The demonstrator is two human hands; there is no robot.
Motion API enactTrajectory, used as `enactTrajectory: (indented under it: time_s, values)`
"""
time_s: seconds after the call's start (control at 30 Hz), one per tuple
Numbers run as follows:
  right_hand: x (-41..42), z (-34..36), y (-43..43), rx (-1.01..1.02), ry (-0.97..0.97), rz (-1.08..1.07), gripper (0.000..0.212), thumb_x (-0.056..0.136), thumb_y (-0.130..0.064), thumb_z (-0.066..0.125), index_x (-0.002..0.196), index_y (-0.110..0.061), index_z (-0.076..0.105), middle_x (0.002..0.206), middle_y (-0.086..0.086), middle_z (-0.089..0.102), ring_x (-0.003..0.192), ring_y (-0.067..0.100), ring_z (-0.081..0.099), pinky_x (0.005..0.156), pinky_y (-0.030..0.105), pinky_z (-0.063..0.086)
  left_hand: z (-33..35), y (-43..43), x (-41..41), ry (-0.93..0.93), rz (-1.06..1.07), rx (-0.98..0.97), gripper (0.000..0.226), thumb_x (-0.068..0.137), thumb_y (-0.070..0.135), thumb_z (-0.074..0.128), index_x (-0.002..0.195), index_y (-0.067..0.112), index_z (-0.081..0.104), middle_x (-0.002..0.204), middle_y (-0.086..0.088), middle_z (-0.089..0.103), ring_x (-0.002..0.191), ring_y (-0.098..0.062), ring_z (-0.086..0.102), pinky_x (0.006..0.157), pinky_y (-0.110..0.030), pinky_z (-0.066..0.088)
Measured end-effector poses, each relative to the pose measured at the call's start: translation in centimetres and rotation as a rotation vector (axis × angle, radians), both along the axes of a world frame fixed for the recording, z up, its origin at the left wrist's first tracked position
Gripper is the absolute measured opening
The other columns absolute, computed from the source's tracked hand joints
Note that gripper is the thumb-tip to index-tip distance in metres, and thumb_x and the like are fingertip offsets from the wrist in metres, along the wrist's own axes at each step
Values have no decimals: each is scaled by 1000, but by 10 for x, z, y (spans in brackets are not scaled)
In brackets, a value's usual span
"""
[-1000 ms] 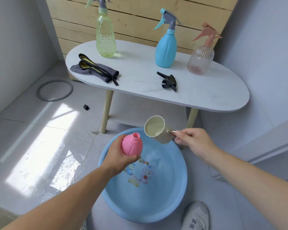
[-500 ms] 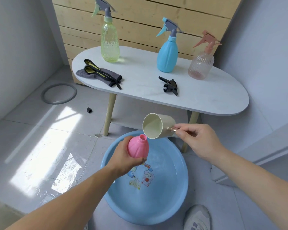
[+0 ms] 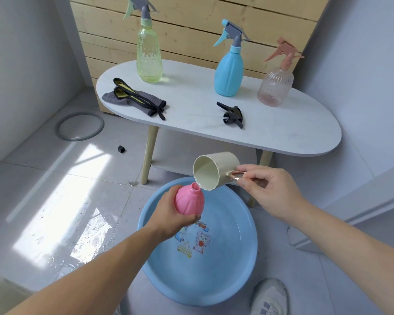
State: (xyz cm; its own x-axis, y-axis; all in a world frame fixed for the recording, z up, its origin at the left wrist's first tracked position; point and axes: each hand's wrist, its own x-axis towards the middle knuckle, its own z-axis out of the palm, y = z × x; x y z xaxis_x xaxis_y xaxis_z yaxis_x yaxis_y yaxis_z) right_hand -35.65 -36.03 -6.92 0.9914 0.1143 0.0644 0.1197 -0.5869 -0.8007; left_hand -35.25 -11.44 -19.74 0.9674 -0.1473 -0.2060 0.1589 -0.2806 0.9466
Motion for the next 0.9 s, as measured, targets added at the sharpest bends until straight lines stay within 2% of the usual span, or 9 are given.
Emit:
enactTrajectory:
  time_s: [0.13,0.23,0.33,0.47,0.6,0.8,0.9]
  values:
    - [1,-1,-1,-12,-10,6,7,87,-23,73,82,-26,78,116,-10,71,111,-4,63,99,28,50,-3,1,0,4,4,-3,80,68,13,95,134,29,53,122,1,61,98,-18,66,57,-21,59]
    - [2,0,-1,-37,-43,-1,6,86,-22,74,83,-21,78,115,-10,71,112,-6,61,102,31,48,-4,1,1,1,4,2,83,66,16,96,135,30,52,123,1,61,100,-20,65,59,-24,61]
    - [2,1,-1,-63,-69,9,7,86,-20,74,81,-17,77,114,-10,71,113,-9,59,104,30,47,-6,1,1,7,3,5,84,66,16,96,136,31,51,123,2,60,100,-21,65,59,-25,62]
    - [0,3,-1,-90,-91,30,8,86,-17,74,79,-14,76,108,-14,70,114,-11,57,102,20,44,-7,1,1,7,-3,11,83,67,16,96,134,31,51,122,3,59,100,-21,65,59,-24,62]
    - [0,4,0,-135,-116,51,11,85,-20,74,75,-22,74,114,-11,70,117,-11,56,101,14,41,-8,1,2,11,3,13,83,66,18,97,133,33,51,122,3,60,101,-18,65,61,-25,62]
    - [0,5,1,-173,-139,78,11,86,-24,74,75,-24,73,118,-15,67,120,-5,56,105,27,43,-9,1,3,8,5,27,81,66,19,97,129,35,50,122,3,59,100,-15,64,58,-18,58]
    - [0,5,1,-201,-157,88,9,86,-27,73,77,-26,73,122,-15,66,119,-1,58,103,34,46,-11,2,3,12,4,28,83,65,21,98,132,35,51,123,3,59,101,-16,64,59,-19,59]
